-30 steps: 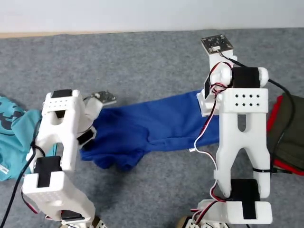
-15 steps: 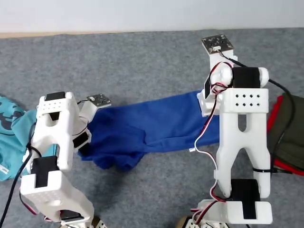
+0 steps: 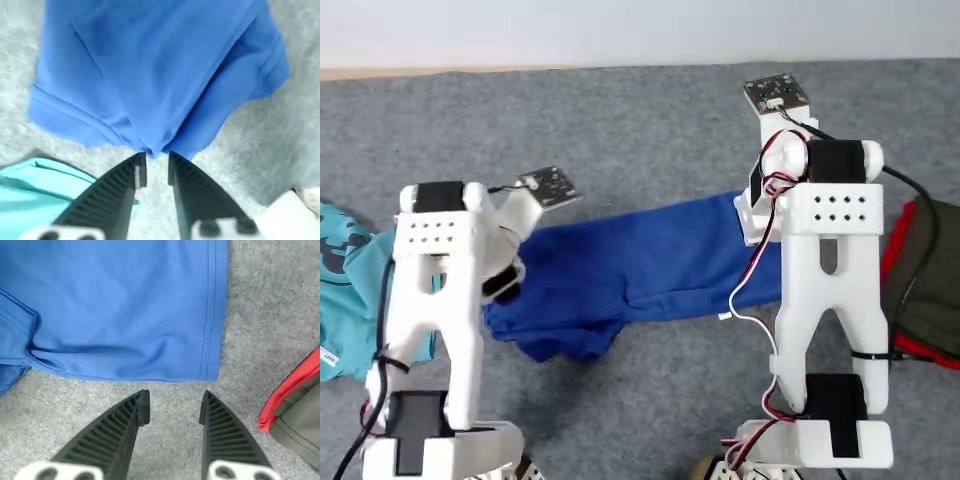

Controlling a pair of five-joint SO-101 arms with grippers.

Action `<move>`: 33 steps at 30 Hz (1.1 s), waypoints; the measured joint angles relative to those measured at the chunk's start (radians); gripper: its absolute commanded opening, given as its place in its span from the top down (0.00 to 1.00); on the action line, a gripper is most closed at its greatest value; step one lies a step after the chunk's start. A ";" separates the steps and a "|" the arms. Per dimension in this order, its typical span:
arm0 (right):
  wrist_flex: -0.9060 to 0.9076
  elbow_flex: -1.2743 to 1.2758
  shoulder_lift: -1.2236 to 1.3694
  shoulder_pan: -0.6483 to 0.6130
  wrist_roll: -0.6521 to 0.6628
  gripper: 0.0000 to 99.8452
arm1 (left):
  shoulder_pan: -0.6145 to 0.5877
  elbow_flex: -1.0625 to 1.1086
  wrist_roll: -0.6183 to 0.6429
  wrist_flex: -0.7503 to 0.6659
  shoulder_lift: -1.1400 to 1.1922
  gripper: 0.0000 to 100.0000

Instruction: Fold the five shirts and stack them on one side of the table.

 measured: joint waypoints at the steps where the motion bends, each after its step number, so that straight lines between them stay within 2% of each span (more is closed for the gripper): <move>1: 0.000 0.000 0.000 0.000 0.000 0.82 | 0.012 0.000 0.034 -0.025 0.000 0.92; 4: 0.000 0.000 0.000 -0.002 0.000 0.82 | 0.043 0.000 0.135 -0.120 0.040 0.92; 8: 0.000 0.000 0.000 0.000 0.000 0.82 | 0.078 0.008 0.210 -0.249 0.183 0.99; 16: 0.000 0.000 0.000 -0.002 0.000 0.82 | 0.115 0.008 0.226 -0.299 0.440 0.99; 21: 0.000 0.000 0.000 -0.002 0.000 0.82 | 0.115 0.008 0.229 -0.287 0.420 0.99; 26: 0.000 0.000 0.000 -0.002 0.000 0.82 | 0.115 0.008 0.279 -0.269 0.256 0.95; 29: 0.000 0.000 0.000 0.000 0.000 0.82 | 0.141 0.017 0.287 -0.195 0.149 0.90; 33: 0.000 0.000 0.000 -0.002 0.000 0.82 | 0.212 0.092 0.279 -0.110 0.043 0.89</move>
